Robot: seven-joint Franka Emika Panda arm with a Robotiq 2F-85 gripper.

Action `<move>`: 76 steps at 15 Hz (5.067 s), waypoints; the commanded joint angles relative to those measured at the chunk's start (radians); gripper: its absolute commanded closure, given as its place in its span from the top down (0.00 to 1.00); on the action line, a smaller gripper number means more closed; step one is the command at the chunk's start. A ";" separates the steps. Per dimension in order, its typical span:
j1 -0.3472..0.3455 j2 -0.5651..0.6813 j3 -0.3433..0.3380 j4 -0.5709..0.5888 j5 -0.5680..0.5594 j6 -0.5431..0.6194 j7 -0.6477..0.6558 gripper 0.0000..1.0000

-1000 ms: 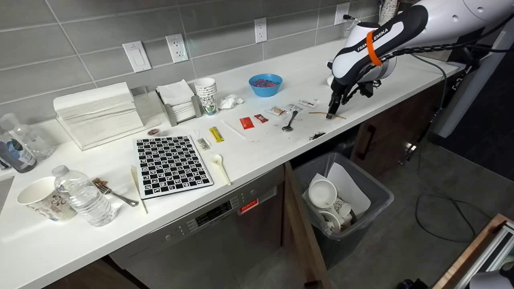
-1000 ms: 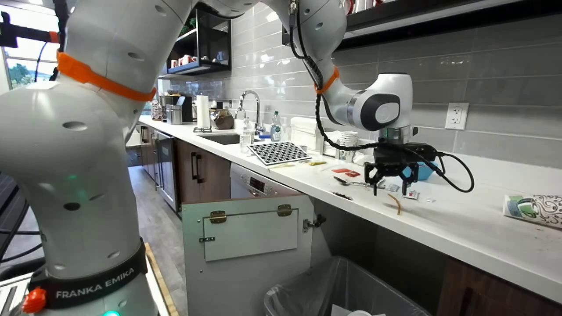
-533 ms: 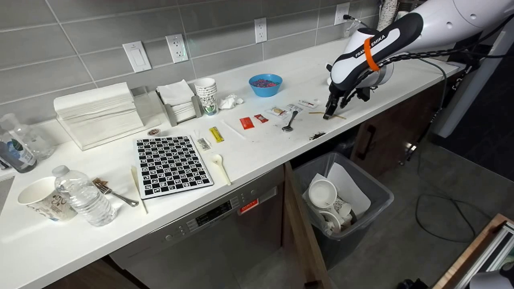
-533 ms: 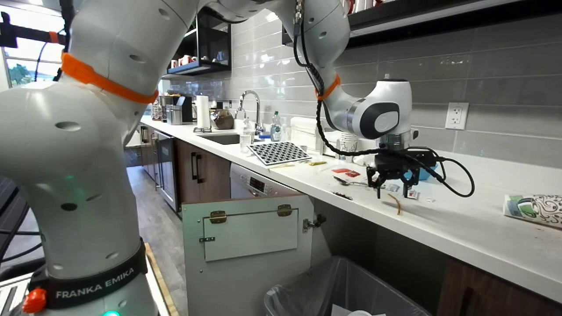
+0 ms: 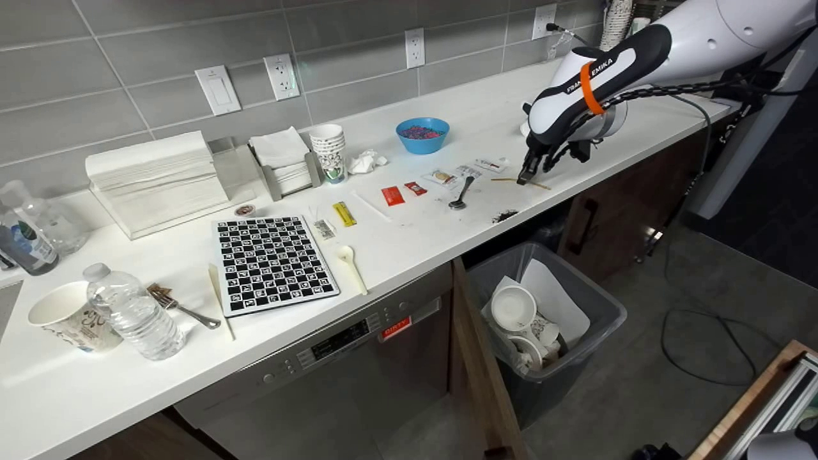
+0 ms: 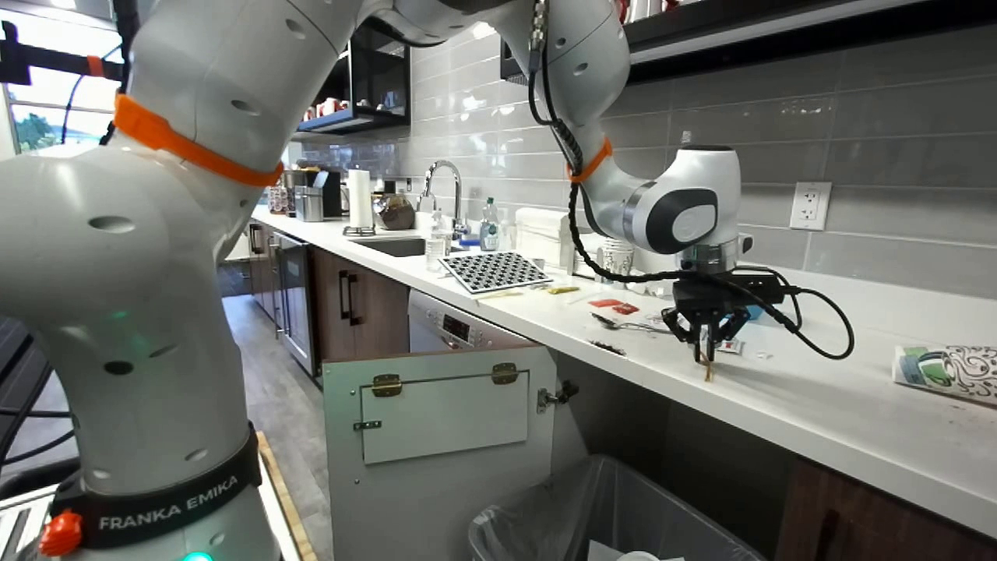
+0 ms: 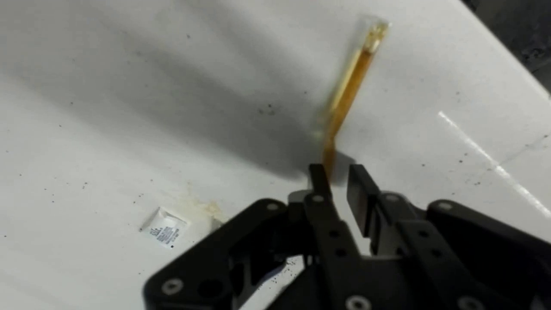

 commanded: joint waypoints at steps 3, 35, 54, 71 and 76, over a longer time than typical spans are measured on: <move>-0.026 0.027 0.017 0.020 0.010 0.002 -0.025 0.08; 0.191 -0.122 0.042 -0.019 0.003 -0.164 0.267 0.02; 0.191 -0.017 0.095 0.040 0.013 -0.074 0.271 0.01; 0.202 0.073 0.079 0.139 -0.042 -0.099 0.295 0.01; 0.204 0.071 0.078 0.144 -0.057 -0.100 0.305 0.28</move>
